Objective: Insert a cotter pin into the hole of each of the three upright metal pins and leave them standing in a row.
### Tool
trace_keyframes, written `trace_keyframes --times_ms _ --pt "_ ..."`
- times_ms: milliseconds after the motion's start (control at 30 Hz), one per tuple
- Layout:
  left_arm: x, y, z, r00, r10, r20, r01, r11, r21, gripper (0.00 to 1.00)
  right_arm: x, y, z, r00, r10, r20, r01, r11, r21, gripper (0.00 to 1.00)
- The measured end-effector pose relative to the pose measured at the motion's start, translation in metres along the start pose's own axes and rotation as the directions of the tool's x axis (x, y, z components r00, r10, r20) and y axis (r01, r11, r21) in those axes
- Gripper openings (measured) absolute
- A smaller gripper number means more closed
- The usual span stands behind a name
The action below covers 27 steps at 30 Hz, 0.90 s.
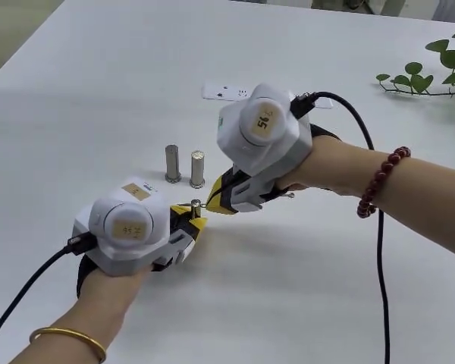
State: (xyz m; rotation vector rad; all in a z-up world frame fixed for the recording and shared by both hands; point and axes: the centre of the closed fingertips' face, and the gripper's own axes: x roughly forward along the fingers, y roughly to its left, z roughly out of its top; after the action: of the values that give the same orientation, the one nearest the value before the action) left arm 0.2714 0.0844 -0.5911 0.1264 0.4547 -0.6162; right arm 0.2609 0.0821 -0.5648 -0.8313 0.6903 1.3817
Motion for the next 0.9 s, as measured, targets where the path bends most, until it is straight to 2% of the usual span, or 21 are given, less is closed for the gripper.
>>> trace_keyframes --times_ms 133,300,400,533,733,900 --pt "0.0 0.0 0.0 1.0 0.004 0.001 -0.004 1.0 0.003 0.06 -0.002 -0.002 0.001 0.9999 -0.001 0.014 0.001 0.999 0.035 0.0" --pt "-0.001 0.001 0.0 0.9999 0.012 -0.001 -0.012 1.0 0.014 0.06 -0.007 -0.006 -0.006 0.9996 -0.028 0.011 0.027 0.997 0.079 0.08" --pt "-0.001 0.003 0.0 0.9999 0.008 0.012 -0.008 1.0 -0.017 0.05 -0.011 -0.007 -0.006 0.9988 -0.04 0.029 0.036 0.992 0.12 0.11" --pt "0.0 0.007 0.001 0.9999 0.011 0.001 -0.011 1.0 0.008 0.05 -0.016 -0.011 -0.008 0.9975 -0.054 0.046 0.046 0.986 0.158 0.13" --pt "-0.002 0.014 0.0 0.9999 0.013 -0.002 -0.013 1.0 0.017 0.05 -0.02 -0.022 -0.01 0.9904 -0.11 0.083 0.09 0.972 0.215 0.15" --pt "-0.003 0.022 0.0 0.9998 0.019 -0.003 -0.019 1.0 0.017 0.06 -0.023 -0.028 -0.01 0.9804 -0.136 0.143 0.088 0.949 0.303 0.17"
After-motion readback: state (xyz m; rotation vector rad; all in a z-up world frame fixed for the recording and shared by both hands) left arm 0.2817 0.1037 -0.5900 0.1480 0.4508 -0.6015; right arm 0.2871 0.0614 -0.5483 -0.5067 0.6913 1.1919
